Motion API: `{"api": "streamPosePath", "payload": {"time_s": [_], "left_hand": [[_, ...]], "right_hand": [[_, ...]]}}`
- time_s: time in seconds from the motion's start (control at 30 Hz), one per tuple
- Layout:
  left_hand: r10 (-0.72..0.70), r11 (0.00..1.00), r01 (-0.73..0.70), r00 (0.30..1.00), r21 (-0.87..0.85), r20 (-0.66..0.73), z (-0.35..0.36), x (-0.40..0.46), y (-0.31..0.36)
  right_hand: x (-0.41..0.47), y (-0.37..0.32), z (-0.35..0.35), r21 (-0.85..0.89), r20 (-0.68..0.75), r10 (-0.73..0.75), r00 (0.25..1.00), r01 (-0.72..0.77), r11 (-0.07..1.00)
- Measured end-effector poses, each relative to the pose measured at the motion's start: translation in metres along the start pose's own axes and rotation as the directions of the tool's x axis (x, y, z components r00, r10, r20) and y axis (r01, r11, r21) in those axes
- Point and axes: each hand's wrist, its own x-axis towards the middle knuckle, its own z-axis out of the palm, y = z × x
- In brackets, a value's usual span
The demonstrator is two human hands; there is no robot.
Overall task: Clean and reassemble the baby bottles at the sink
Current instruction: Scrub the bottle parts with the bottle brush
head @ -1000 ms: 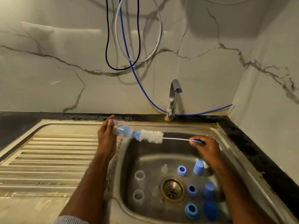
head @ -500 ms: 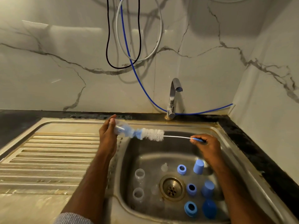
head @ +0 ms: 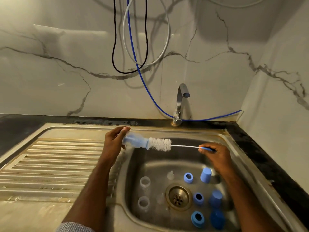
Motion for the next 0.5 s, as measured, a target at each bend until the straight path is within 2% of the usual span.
{"api": "streamPosePath", "payload": {"time_s": [0.07,0.23,0.37,0.5], "left_hand": [[0.007,1.0,-0.007,1.0,0.018,0.01,0.001,0.0,0.0],[0.008,0.998,0.001,0.992,-0.067,0.125,0.004,0.002,-0.009],[0.007,0.998,-0.009,0.999,0.065,0.035,0.003,-0.001,-0.009],[0.055,0.996,-0.047,0.994,0.082,-0.095,-0.01,0.006,-0.005]], "right_hand": [[0.002,0.003,-0.002,0.005,-0.007,0.019,1.0,-0.019,1.0],[-0.001,0.007,0.002,-0.039,-0.023,0.065,0.998,-0.065,0.997],[0.001,0.002,-0.001,-0.037,-0.03,0.012,0.999,-0.014,0.999],[0.001,0.001,-0.005,-0.05,-0.064,-0.004,0.998,0.001,0.999]]}}
